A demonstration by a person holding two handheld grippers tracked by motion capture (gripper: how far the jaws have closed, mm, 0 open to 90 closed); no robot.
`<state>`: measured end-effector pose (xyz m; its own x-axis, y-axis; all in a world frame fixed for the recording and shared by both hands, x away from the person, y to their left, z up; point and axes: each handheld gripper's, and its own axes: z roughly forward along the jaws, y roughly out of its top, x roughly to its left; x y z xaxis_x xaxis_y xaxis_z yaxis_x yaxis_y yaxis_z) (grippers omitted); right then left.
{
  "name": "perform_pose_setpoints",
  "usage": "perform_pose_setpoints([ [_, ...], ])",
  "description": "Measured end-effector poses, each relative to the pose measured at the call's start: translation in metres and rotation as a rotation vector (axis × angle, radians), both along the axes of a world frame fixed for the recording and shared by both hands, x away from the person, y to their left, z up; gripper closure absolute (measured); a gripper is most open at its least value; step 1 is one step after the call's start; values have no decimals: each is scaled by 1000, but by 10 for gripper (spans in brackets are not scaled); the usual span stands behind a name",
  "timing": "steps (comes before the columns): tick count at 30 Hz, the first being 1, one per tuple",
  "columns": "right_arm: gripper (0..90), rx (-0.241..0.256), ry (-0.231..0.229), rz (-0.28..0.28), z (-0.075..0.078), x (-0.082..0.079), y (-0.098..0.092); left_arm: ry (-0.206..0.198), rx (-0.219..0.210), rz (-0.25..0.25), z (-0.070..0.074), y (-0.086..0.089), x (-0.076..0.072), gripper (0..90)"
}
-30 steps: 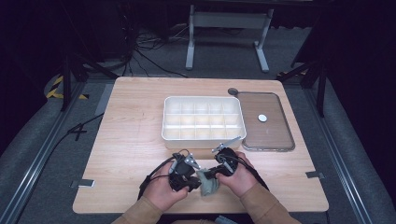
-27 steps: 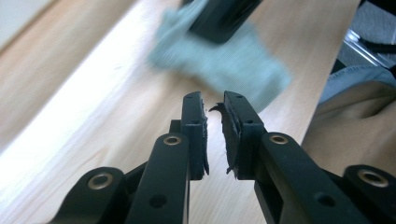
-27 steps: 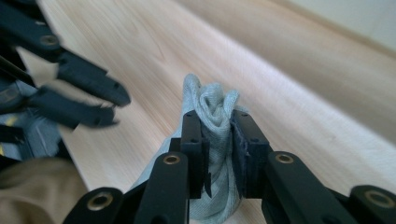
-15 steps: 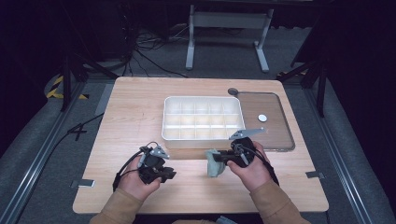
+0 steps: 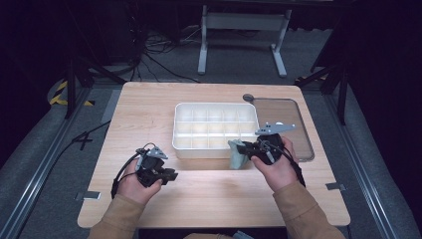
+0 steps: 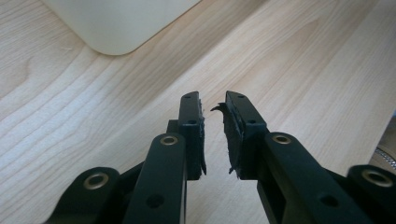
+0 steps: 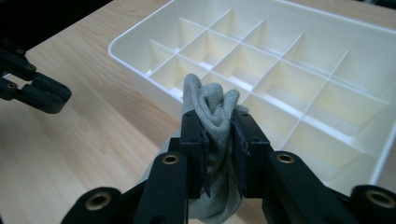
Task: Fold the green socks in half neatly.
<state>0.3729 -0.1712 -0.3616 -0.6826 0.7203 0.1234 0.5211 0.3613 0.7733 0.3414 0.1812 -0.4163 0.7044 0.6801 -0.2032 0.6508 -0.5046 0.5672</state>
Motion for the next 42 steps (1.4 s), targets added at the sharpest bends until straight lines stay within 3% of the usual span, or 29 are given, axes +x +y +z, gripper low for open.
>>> perform_pose_setpoints([
  [6,762,-32,-58,-29,5,12,-9,6,2,5,-2,1,3,772],
  [16,755,-31,-159,-79,1,39,-19,13,4,2,-3,-1,2,768],
  [21,754,-75,-190,-109,-6,51,-22,12,6,-1,-4,1,1,766],
  [28,751,-121,-202,-122,-13,59,-23,8,-2,13,-3,4,-1,767],
  [42,746,-160,-221,-139,-24,65,-25,6,7,8,-4,4,-2,766],
])
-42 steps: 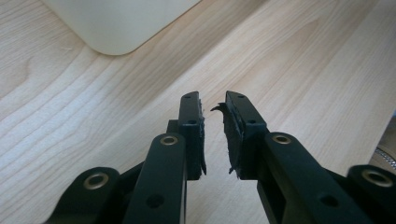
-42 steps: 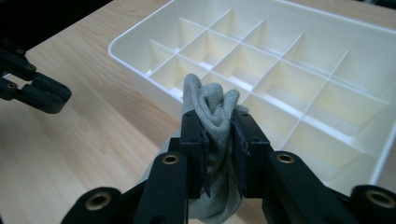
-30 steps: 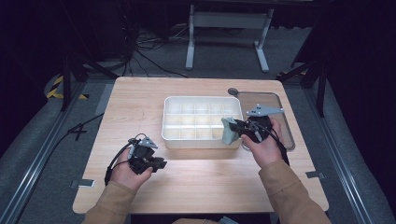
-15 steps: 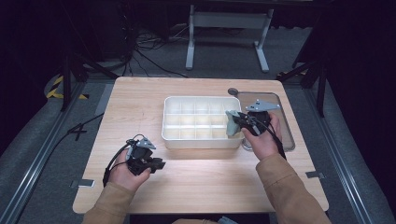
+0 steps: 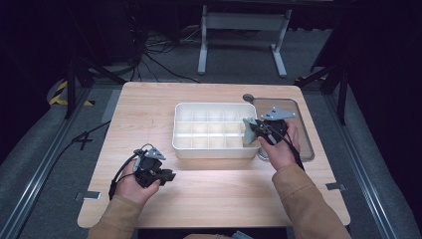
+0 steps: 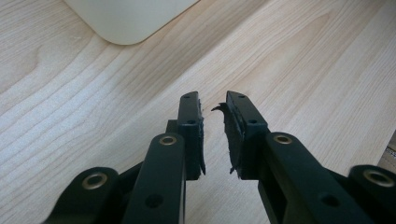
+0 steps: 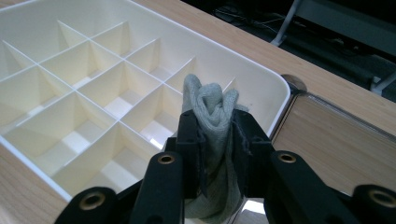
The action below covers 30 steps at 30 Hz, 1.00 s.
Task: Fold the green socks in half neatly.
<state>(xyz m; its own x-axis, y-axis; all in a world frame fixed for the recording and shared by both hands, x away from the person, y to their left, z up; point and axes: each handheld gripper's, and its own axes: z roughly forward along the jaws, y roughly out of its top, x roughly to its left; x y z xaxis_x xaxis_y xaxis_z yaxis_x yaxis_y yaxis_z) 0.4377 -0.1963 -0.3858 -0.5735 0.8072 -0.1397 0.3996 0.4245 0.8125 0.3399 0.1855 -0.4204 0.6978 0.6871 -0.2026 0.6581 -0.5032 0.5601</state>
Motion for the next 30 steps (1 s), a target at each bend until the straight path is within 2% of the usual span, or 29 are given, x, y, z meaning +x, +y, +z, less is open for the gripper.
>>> perform_pose_setpoints([
  [12,742,-73,8,29,-12,-1,6,7,4,-5,0,0,0,766],
  [14,736,-68,51,34,-15,-3,8,7,3,-3,-1,0,0,767],
  [16,735,-68,62,31,-15,-3,8,5,1,-4,-1,0,0,767],
  [20,733,-48,137,15,-16,0,5,15,9,-9,-1,-1,0,767],
  [23,734,-91,199,14,-15,5,8,15,6,-9,-2,-1,1,767],
  [26,736,-129,242,9,-15,9,12,15,7,-6,-2,-1,0,766],
  [28,736,-157,302,4,-17,13,16,5,5,-5,-1,0,-1,766],
  [30,735,-172,343,-4,-18,16,19,10,5,1,-1,2,-2,767],
])
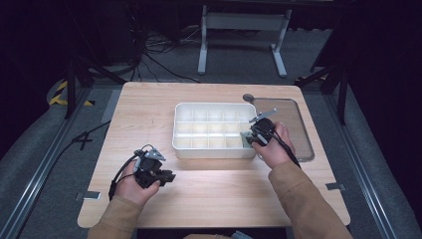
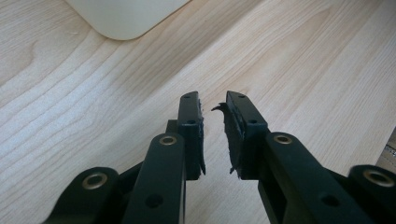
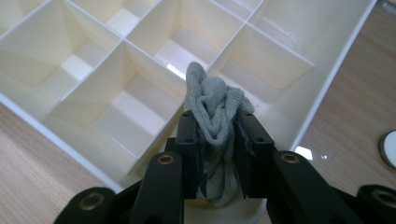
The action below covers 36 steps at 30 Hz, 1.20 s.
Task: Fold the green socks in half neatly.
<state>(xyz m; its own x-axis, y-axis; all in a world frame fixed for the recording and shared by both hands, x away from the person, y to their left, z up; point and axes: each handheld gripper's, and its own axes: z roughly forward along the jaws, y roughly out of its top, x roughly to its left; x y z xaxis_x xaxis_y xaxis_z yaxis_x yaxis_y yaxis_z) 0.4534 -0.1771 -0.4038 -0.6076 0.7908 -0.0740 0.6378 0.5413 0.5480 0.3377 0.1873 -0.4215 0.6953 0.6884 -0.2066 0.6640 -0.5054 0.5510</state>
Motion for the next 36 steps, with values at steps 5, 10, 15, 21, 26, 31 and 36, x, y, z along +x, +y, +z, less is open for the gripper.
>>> perform_pose_setpoints([
  [5,739,-42,64,-32,4,5,7,-5,0,12,0,5,-4,766],
  [10,740,-76,109,-45,5,7,12,-2,0,25,-1,10,-7,766],
  [15,739,-122,151,-52,0,10,17,-2,0,36,-2,13,-9,766],
  [21,736,-153,213,-60,-5,20,22,-3,2,40,-2,14,-11,766],
  [26,734,-167,270,-79,-9,28,25,1,0,44,-2,15,-12,766],
  [31,730,-161,314,-93,-11,34,26,1,5,37,-3,15,-11,766],
  [36,642,-135,271,-34,-9,29,20,8,12,30,-4,12,-11,762],
])
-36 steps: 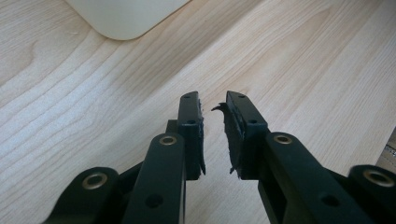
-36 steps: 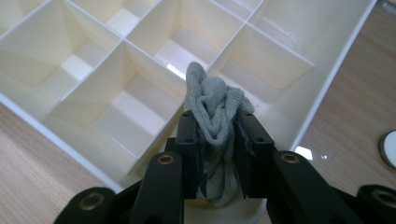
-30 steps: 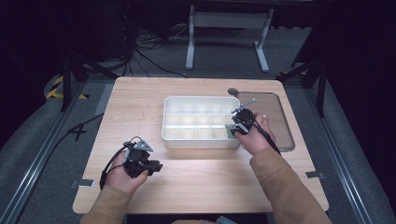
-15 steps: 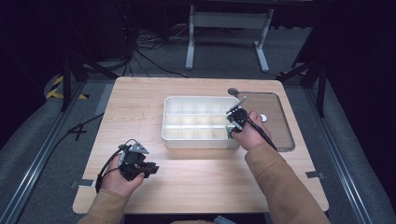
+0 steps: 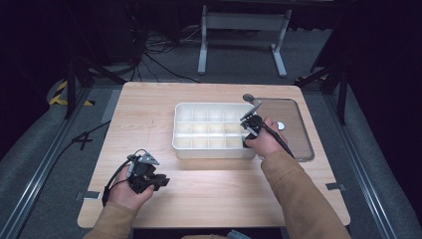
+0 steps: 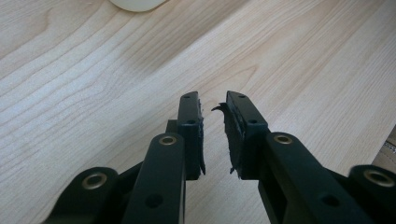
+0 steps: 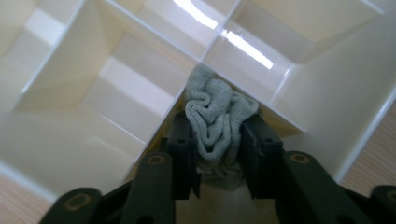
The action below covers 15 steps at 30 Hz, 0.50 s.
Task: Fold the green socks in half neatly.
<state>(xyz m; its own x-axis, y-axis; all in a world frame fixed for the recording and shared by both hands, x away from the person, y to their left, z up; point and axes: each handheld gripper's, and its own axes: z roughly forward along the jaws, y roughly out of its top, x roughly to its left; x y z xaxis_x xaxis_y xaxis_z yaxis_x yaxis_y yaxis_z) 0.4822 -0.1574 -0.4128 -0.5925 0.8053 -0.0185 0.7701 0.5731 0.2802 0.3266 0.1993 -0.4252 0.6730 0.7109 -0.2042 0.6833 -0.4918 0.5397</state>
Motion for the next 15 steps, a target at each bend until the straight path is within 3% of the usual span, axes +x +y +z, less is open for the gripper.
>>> perform_pose_setpoints([
  [3,585,23,-22,8,7,-5,-3,-3,-1,2,0,-1,0,762],
  [5,578,64,-36,3,16,-10,-6,-7,1,0,1,-1,1,762],
  [6,576,72,-67,5,22,-13,-8,-6,2,0,2,-1,0,761],
  [9,578,73,-87,12,27,-15,-9,-12,-4,0,2,-1,0,756],
  [12,546,167,-201,57,44,-26,-22,-12,-15,-3,4,1,-2,744],
  [15,537,227,-239,76,50,-33,-35,-15,-23,-1,6,3,-2,743],
])
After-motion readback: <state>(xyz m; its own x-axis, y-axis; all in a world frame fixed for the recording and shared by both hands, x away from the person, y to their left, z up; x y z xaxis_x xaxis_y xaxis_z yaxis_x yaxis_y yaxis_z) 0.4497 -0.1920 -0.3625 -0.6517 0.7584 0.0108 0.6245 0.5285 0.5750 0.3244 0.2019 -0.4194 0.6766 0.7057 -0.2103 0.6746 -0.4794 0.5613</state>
